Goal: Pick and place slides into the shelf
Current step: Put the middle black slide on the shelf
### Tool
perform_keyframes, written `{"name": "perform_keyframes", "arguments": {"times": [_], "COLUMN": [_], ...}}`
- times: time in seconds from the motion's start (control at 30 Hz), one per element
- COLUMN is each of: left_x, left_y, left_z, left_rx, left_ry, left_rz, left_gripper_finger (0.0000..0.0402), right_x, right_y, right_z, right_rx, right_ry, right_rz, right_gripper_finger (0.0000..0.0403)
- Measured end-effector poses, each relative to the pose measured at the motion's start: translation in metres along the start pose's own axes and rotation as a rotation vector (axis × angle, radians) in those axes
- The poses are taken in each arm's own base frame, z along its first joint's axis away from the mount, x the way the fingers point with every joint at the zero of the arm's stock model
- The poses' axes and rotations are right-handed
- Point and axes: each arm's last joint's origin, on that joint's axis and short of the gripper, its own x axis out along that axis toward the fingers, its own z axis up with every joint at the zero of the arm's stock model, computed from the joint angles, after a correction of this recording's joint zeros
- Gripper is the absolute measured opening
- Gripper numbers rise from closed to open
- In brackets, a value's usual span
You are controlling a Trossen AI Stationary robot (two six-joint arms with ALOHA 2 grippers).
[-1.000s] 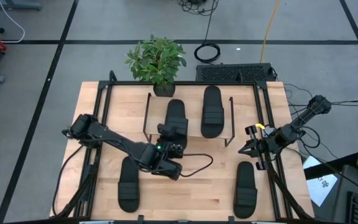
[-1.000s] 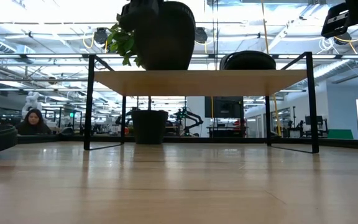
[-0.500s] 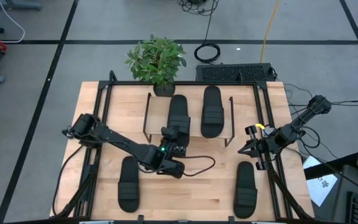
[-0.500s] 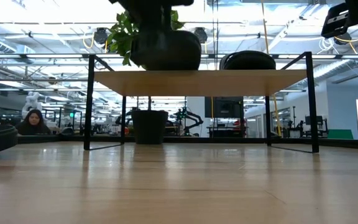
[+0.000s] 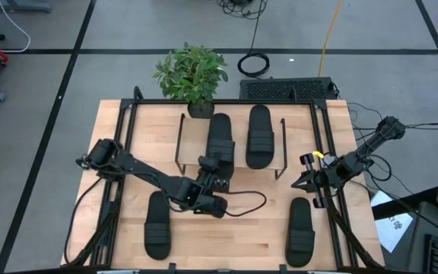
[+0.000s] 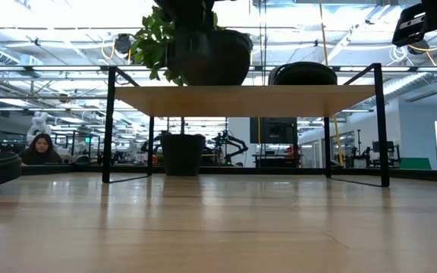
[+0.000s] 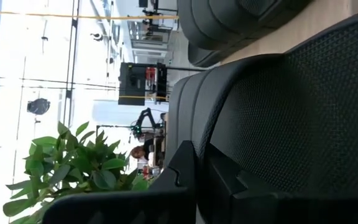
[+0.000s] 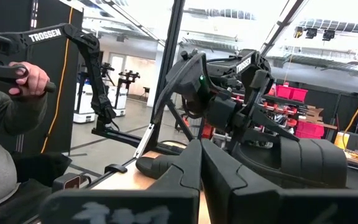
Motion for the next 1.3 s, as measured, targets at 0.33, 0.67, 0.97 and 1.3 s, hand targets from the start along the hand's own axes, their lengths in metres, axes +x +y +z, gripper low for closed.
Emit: {"name": "perform_keyframes", "arguments": {"times": [0.33, 0.67, 0.97, 1.3], "left_x": [0.018, 0.021, 0.02, 0.02], "left_y": [0.005, 0.005, 0.002, 0.001], "left_z": [0.004, 0.005, 0.003, 0.003], "left_rx": [-0.032, -0.065, -0.136, -0.176], "left_ry": [-0.011, -0.037, -0.058, -0.053], "left_rz": [-0.049, -0.102, -0.177, -0.179], "left_gripper_finger": [0.0002, 0.0003, 0.0017, 0.0087], "right_x": [0.0, 0.0, 0.0, 0.0], "right_y": [0.0, 0.0, 0.0, 0.0], "right_z": [0.0, 0.0, 0.0, 0.0], "right_rx": [0.0, 0.0, -0.001, -0.001], "right_ry": [0.0, 0.001, 0.002, 0.002], "right_rz": [0.0, 0.0, 0.001, 0.001], "right_gripper_finger": [0.0, 0.0, 0.0, 0.0]}}
